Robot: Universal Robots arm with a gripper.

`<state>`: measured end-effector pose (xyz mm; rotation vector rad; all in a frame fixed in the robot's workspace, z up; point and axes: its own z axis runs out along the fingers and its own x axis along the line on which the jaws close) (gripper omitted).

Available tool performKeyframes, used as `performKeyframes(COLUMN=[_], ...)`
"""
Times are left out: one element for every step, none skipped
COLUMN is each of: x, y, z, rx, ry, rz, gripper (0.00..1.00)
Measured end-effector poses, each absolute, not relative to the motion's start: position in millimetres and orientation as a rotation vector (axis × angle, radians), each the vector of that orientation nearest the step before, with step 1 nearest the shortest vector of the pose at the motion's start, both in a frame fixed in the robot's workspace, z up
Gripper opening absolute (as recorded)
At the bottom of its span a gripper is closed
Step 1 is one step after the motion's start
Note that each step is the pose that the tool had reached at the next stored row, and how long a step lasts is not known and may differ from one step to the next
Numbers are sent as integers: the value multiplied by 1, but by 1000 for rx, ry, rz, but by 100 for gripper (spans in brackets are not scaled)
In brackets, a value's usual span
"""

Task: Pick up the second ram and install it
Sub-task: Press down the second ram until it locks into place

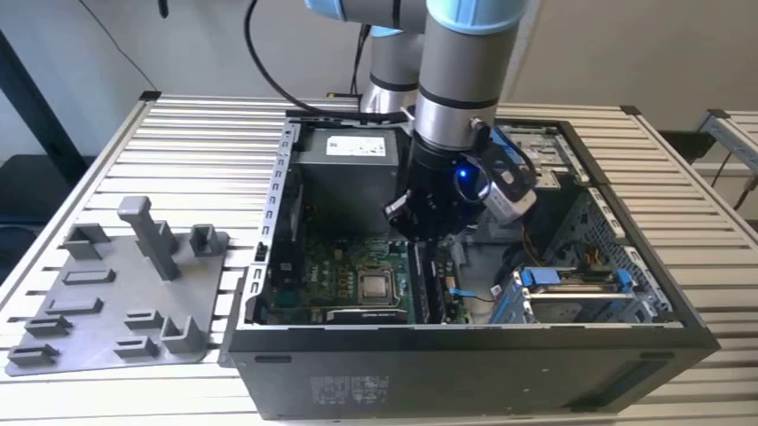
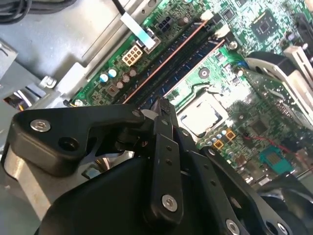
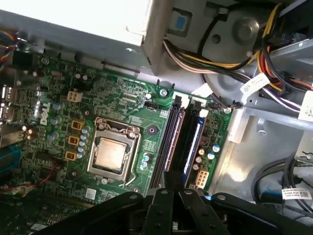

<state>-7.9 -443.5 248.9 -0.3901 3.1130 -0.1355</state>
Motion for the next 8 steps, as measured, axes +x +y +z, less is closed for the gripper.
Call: performKeyframes(x=[-8,-9,-9,-9,-10,-10,-10,-10], y=[-444,-444,-444,-444,-444,-444,-444,-444], z=[249,249,249,249,248,248,248,248], rx=[-407,-422,-437,-450,-464,-479,-492,-505], ry=[3111,3108,3105,3103,3101,3099,3096,3094], rz=[-135,-133,-130,-126,-122,-117,-112,-107], gripper=[11,11,11,11,11,11,11,11])
